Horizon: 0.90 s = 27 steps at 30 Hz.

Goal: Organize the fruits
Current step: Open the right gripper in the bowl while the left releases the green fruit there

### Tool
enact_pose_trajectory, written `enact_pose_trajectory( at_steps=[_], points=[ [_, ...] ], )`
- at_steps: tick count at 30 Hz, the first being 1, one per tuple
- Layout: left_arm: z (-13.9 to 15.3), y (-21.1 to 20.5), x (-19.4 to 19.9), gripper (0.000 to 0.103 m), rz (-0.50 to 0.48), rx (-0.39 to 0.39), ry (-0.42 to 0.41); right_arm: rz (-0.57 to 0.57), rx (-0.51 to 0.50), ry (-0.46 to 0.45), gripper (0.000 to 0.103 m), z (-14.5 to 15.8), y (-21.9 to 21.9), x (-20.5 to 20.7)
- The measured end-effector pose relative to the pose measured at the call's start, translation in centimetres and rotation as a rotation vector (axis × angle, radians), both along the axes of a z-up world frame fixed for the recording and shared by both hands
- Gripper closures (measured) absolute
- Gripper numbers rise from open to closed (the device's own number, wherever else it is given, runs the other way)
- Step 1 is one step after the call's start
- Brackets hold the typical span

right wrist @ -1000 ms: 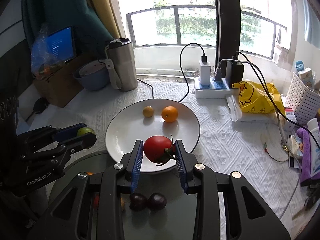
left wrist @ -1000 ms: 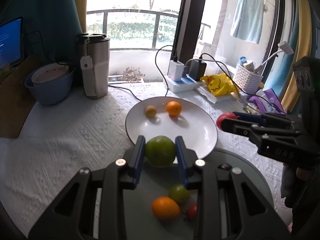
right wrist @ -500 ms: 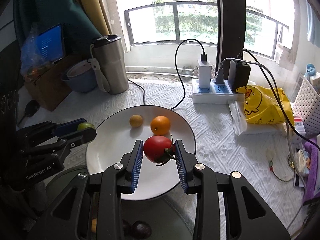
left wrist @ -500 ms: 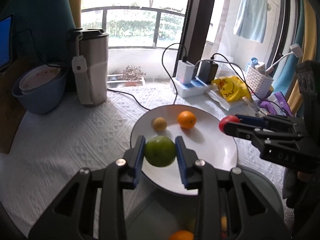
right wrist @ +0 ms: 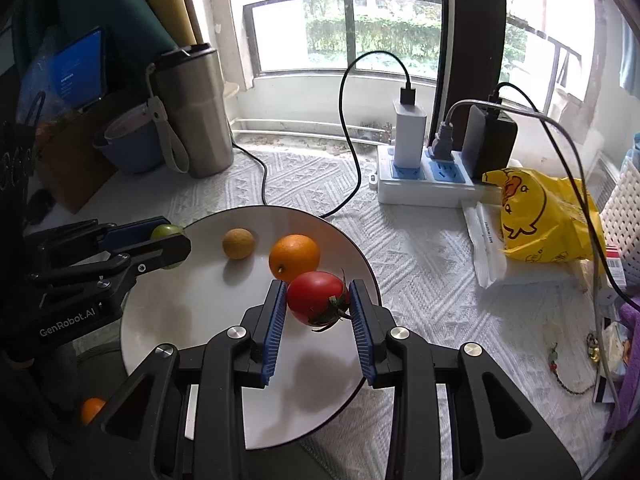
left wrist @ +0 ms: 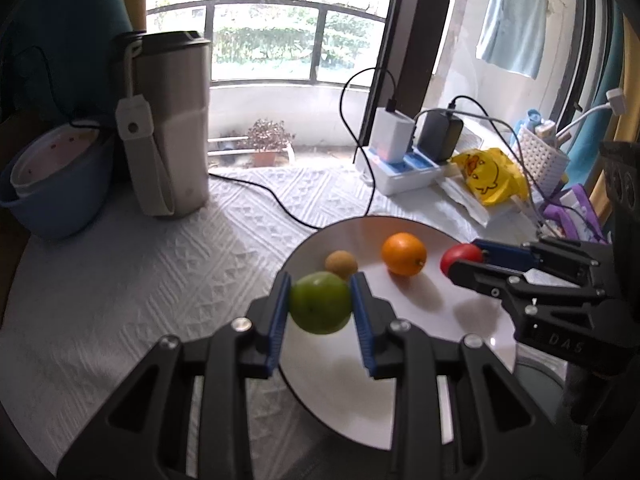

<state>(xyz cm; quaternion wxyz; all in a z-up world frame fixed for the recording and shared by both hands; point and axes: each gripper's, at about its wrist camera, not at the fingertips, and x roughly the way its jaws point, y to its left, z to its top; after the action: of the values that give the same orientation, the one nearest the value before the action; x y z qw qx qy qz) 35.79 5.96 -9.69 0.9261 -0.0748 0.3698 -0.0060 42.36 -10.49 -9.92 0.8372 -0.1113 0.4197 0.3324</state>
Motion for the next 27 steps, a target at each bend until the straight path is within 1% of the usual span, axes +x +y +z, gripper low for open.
enact_pose_trajectory(
  at_steps=[6, 11, 14, 16, 18, 19, 20, 21, 27],
  points=[
    [-0.8, -0.1, 0.7, 0.070, -0.013, 0.005, 0.031, -0.008, -0.014, -0.003, 0.069, -0.8, 0.5, 0.6],
    [-1.2, -0.1, 1.0, 0.070, -0.003, 0.004, 0.050, -0.016, -0.018, 0.004, 0.068, -1.3, 0.5, 0.8],
    [-1.1, -0.2, 0.8, 0.069, -0.006, 0.000, 0.040, -0.018, -0.020, -0.001, 0.068, -1.1, 0.5, 0.8],
    [-0.8, -0.1, 0.6, 0.068, -0.008, -0.007, 0.028, -0.026, -0.020, -0.004, 0.063, -0.9, 0.4, 0.8],
    [-0.5, -0.1, 0.4, 0.066, -0.007, -0.011, 0.018, -0.028, -0.013, -0.007, 0.062, -0.6, 0.3, 0.6],
    [-0.3, -0.1, 0.3, 0.065, -0.005, -0.013, 0.014, -0.027, -0.011, -0.010, 0.062, -0.4, 0.3, 0.5],
    [-0.1, 0.0, 0.1, 0.058, -0.003, -0.019, 0.009, -0.026, -0.011, -0.014, 0.062, -0.2, 0.3, 0.3],
    [0.1, 0.0, 0.0, 0.057, 0.000, -0.025, 0.004, -0.026, -0.010, -0.019, 0.062, 0.1, 0.2, 0.1],
    [1.8, -0.2, -1.4, 0.057, 0.010, -0.013, -0.028, -0.039, 0.005, -0.032, 0.062, 1.4, -0.4, -1.0]
  ],
)
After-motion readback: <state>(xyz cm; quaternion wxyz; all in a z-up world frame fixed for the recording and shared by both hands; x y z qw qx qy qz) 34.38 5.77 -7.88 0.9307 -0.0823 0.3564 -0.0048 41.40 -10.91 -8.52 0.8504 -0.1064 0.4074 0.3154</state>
